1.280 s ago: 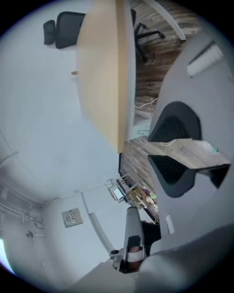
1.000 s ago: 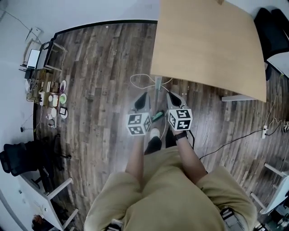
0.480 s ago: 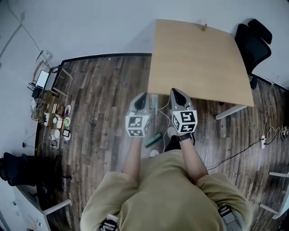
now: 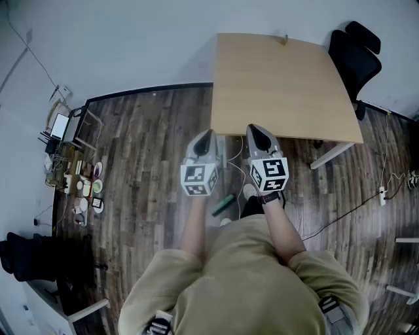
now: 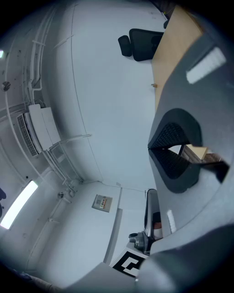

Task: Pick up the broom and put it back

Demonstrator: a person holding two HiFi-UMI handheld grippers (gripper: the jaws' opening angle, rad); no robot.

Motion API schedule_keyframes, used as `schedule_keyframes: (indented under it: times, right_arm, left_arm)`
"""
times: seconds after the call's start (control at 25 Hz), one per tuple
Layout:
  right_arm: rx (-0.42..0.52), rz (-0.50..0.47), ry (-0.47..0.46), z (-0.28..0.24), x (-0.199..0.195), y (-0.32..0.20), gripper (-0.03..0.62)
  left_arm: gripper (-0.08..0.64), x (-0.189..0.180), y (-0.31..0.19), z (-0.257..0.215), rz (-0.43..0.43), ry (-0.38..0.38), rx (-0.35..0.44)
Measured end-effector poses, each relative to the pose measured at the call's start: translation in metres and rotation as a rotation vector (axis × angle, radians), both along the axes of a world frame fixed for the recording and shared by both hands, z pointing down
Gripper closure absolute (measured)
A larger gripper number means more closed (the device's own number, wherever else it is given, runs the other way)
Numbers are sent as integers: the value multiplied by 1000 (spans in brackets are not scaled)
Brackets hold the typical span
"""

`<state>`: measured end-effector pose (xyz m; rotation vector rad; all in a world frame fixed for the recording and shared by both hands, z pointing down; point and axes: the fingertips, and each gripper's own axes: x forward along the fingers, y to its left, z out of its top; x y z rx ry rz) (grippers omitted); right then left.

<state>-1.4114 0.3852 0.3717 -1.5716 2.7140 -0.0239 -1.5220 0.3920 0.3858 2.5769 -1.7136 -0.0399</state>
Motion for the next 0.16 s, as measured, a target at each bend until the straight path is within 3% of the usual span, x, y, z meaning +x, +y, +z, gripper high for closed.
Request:
schedule_keyframes:
  times: [0.16]
  right_arm:
    - [-15, -16, 31, 2, -2, 0, 587]
  left_arm:
    - [561, -7, 0, 13, -23, 30, -41]
